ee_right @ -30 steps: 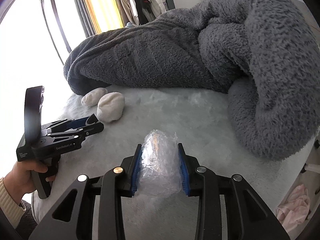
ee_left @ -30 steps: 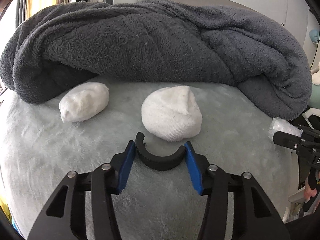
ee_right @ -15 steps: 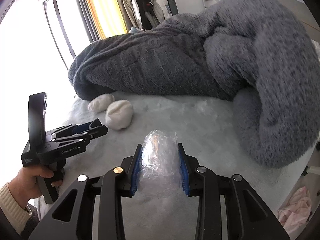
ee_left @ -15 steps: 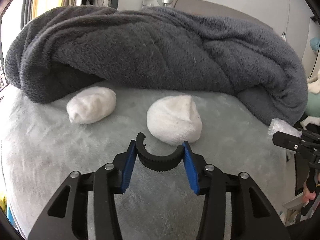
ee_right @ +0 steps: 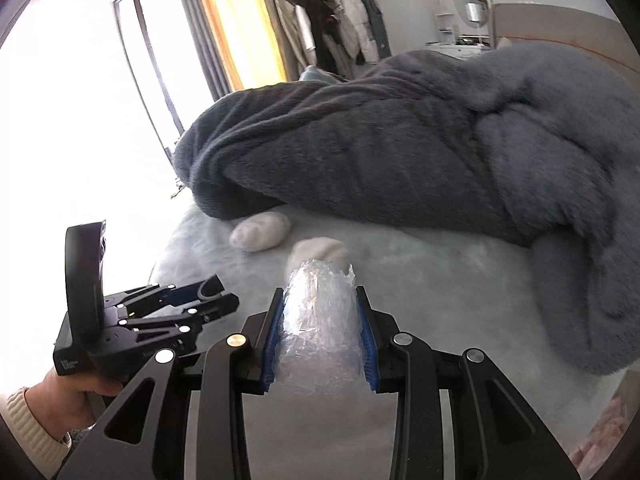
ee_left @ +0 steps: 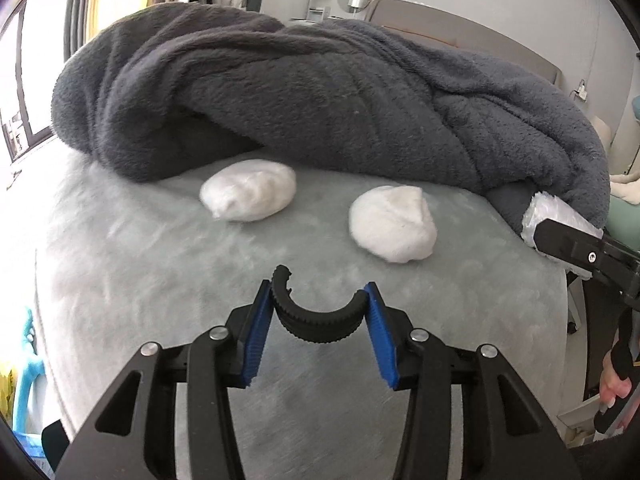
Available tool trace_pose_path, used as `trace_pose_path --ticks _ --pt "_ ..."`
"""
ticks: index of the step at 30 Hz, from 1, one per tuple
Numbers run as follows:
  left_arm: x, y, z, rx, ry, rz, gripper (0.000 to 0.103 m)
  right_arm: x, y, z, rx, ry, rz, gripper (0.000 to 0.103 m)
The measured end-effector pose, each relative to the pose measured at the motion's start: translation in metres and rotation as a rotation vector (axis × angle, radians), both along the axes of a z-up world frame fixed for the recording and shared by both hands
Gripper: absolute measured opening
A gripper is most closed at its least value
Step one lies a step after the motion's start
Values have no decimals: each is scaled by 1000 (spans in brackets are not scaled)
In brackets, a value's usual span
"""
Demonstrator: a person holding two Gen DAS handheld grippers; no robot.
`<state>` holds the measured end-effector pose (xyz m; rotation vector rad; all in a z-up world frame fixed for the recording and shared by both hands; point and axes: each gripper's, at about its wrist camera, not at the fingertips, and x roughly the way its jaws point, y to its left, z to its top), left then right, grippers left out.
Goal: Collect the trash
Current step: 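Lift the black plastic piece with the left gripper while the right lifts the bubble wrap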
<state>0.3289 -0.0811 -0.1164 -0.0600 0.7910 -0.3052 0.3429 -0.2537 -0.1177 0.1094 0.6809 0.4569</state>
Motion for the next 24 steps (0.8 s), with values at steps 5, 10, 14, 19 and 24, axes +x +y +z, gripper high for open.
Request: trace_pose_path --ticks 5,10,14,19,24 --pt "-5 27 10 8 -17 39 49 3 29 5 -5 -4 36 34" --pt "-14 62 22 16 -35 95 48 4 60 9 -13 -8 74 34" --pt "-20 88 29 24 -49 131 48 5 87 12 -17 -13 107 34" --pt "-27 113 32 39 -47 159 49 6 120 15 -25 -22 147 34" --pt "-34 136 31 40 -30 182 49 6 154 16 -32 -24 187 34"
